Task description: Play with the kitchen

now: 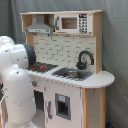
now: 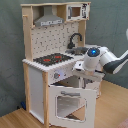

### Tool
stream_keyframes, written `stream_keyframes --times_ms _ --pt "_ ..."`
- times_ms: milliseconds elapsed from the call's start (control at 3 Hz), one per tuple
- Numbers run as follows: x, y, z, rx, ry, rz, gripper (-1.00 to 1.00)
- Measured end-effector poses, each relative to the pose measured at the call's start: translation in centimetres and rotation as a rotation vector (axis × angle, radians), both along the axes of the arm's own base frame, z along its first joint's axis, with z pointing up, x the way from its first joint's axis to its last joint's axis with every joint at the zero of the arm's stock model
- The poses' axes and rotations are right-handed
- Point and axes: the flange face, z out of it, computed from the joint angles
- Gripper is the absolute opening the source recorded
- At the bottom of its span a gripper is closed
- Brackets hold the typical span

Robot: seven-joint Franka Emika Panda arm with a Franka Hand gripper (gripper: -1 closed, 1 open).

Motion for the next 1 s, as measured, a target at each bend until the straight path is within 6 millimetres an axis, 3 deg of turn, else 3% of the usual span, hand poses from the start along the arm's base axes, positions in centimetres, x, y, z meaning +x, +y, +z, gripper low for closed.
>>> stream_keyframes --times_ms 1000 --pt "-3.9 0.7 5.1 -0.24 -0.216 -0.038 1.0"
